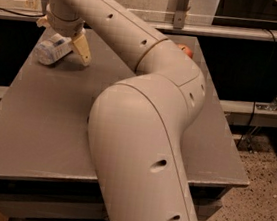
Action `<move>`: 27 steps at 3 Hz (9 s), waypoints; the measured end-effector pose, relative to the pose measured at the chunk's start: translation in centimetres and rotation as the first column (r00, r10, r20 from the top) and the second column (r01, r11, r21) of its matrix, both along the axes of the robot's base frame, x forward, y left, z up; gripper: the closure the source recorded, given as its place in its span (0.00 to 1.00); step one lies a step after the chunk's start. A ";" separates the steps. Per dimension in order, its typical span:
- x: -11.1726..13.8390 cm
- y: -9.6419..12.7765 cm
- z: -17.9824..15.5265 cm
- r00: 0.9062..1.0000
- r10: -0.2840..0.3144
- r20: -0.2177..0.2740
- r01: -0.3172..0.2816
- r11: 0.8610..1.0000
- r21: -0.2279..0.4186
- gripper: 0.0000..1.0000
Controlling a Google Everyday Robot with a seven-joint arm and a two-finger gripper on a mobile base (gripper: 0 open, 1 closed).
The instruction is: Move blue plastic bottle near apple
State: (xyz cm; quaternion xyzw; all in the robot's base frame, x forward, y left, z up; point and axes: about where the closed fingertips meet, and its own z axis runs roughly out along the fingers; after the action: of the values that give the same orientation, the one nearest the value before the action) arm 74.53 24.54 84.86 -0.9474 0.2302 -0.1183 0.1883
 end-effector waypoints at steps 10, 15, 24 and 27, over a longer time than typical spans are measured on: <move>-9.7 -7.5 12.9 0.987 -0.014 0.158 -0.003 0.994 0.108 1.00; -9.6 -26.3 27.3 0.823 -0.154 0.546 0.170 0.985 0.022 1.00; -4.9 -48.6 12.8 0.893 -0.429 0.134 0.427 0.903 0.045 1.00; -4.4 -46.3 10.5 0.961 -0.272 0.056 0.271 0.962 0.018 1.00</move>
Offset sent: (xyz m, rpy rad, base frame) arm 0.0043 0.0214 -0.0003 -0.0783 0.0511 0.0544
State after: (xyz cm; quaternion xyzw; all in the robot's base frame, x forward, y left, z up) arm 70.10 -21.76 95.34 -0.9021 0.3529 -0.1693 0.1816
